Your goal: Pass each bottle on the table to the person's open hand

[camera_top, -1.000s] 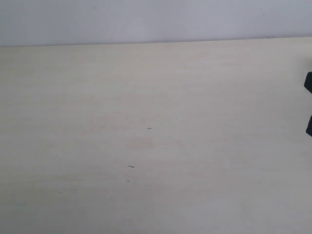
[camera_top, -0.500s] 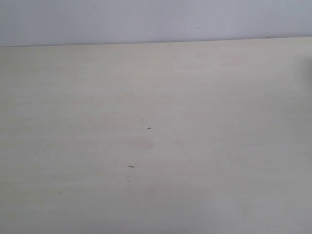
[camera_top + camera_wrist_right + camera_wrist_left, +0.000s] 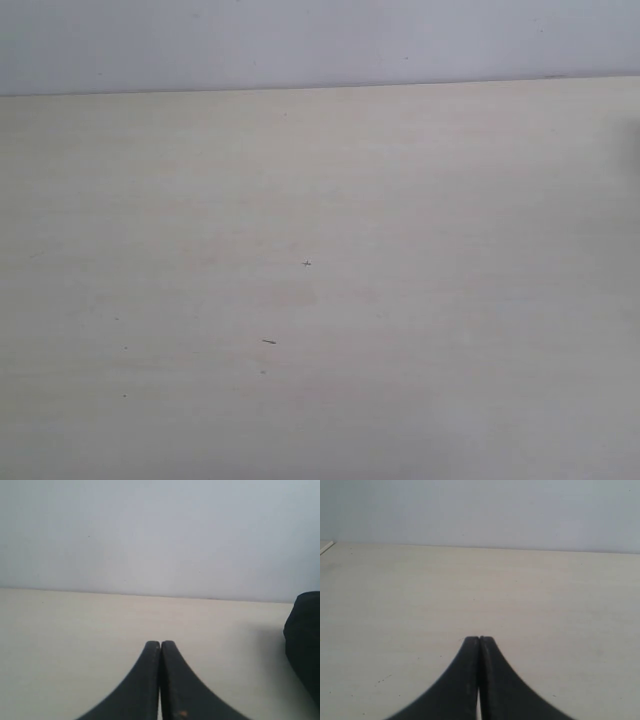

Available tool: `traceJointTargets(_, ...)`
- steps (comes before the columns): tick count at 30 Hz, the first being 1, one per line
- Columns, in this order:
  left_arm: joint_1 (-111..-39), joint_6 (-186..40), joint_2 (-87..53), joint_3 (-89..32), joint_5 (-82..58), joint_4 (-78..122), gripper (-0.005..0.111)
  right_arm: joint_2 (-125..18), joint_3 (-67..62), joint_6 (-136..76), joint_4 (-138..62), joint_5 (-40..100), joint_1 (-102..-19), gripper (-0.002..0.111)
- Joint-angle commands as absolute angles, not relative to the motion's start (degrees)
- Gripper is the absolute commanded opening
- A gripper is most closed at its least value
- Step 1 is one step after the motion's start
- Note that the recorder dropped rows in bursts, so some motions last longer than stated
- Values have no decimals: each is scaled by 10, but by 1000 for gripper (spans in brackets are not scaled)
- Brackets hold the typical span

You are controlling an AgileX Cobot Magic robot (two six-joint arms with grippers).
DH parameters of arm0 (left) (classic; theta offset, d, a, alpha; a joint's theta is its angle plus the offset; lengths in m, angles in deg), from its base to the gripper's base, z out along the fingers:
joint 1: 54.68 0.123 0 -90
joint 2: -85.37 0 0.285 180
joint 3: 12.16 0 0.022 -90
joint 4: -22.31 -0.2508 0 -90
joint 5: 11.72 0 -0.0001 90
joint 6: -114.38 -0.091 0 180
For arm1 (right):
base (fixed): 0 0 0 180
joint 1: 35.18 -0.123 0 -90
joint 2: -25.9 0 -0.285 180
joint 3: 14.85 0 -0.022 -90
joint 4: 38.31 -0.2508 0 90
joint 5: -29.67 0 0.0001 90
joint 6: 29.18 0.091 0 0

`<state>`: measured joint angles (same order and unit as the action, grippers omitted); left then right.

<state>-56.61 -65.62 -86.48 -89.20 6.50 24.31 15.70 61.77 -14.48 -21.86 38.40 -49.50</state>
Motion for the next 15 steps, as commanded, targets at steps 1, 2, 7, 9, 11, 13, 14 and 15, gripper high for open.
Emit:
traceJointTargets(1, -565, -656, -868, -894, 63, 244, 0, 174, 619, -198, -275, 423, -492, 0)
traceJointTargets(2, -565, -656, -868, -894, 63, 244, 0, 181, 619, -244, -316, 432, -492, 0)
traceJointTargets(7, -565, -656, -868, -894, 63, 244, 0, 181, 621, -351, -397, 463, -492, 0)
traceJointTargets(9, -565, -656, -868, -894, 63, 244, 0, 181, 621, -330, -403, 463, -492, 0)
traceJointTargets(11, -565, -656, -868, -894, 63, 244, 0, 181, 621, -314, -416, 463, -492, 0)
traceJointTargets(13, -565, -656, -868, -894, 63, 244, 0, 181, 621, -314, -413, 463, -492, 0)
traceJointTargets(14, -565, -656, -868, -894, 63, 244, 0, 181, 621, -314, -413, 463, -492, 0)
traceJointTargets(15, -565, -656, -868, -894, 63, 244, 0, 181, 621, -314, -413, 463, -492, 0)
